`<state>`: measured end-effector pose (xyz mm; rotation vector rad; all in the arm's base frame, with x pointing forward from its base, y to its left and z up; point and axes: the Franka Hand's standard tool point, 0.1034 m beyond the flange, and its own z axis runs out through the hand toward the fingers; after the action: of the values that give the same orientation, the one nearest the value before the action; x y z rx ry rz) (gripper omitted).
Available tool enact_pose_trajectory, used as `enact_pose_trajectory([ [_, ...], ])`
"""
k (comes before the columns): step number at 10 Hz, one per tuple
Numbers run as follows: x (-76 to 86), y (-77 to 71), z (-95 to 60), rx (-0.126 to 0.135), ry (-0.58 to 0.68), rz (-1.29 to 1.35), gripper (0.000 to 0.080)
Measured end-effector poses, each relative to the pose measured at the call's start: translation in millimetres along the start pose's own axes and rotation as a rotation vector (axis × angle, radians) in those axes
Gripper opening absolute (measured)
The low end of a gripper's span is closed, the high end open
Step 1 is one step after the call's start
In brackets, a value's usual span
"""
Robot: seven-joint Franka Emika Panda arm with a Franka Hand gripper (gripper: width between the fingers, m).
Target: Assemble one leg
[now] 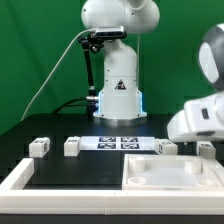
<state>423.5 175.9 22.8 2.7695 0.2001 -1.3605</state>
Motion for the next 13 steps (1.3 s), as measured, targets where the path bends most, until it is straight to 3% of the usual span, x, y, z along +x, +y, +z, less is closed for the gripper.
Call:
enact_pose_trajectory([
  [7, 7.3, 9.4, 18.4, 0.005, -0.021, 0.024, 0.0648],
  [9, 7.3, 9.4, 18.2, 0.005, -0.021, 0.023, 0.0365],
  [10, 7.3, 9.4, 18.2, 0.005, -0.021, 0.023, 0.0290],
  [13, 7.3, 9.4, 18.2, 0.005, -0.021, 0.023, 0.0290],
])
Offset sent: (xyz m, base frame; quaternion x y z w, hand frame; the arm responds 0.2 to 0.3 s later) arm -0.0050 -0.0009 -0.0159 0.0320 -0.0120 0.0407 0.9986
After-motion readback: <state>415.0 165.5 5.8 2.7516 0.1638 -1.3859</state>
